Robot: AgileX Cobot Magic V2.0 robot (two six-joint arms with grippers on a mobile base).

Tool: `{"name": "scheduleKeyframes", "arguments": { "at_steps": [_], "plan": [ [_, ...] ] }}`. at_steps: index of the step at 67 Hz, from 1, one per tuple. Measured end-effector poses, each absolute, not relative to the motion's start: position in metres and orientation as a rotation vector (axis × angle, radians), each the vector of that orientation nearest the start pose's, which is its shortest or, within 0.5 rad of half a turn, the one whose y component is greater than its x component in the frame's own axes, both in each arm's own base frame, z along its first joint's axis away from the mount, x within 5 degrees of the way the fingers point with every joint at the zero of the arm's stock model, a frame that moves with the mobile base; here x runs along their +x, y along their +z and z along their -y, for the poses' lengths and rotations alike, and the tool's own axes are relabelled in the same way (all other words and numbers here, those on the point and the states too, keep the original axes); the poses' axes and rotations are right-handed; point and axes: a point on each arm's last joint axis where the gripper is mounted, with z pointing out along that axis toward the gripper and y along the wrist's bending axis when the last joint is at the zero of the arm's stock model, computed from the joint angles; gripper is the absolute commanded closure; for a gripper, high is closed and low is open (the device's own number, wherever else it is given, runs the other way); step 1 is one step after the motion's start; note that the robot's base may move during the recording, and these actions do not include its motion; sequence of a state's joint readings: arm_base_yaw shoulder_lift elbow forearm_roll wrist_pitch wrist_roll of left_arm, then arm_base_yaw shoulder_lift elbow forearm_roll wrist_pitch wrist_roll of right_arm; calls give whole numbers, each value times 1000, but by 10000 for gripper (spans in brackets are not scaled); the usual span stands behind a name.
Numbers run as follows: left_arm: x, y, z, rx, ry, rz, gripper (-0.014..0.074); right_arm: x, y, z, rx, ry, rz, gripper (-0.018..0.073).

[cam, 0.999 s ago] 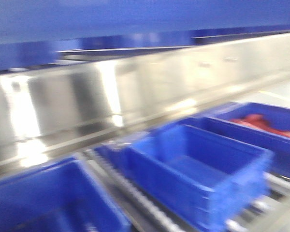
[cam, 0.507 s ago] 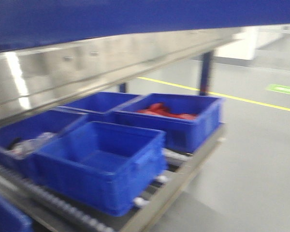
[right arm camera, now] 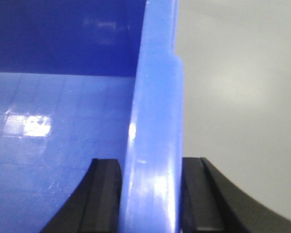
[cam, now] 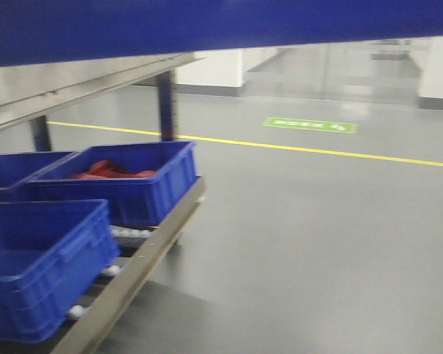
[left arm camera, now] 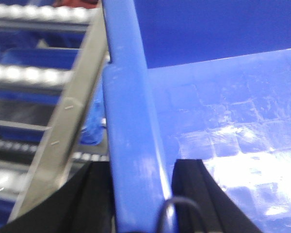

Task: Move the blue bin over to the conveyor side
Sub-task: 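Hold the blue bin with both grippers while driving away from the rack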

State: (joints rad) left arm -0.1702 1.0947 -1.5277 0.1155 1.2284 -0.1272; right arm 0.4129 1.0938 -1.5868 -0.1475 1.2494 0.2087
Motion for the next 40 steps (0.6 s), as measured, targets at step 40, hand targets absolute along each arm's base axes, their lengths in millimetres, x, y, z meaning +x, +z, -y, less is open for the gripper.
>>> {"name": "scheduleKeyframes", "arguments": {
  "at_steps": [40],
  "plan": [
    [179, 477, 21, 36, -13, -2272, 615, 164, 492, -58, -204, 158, -2224, 639]
  ]
}}
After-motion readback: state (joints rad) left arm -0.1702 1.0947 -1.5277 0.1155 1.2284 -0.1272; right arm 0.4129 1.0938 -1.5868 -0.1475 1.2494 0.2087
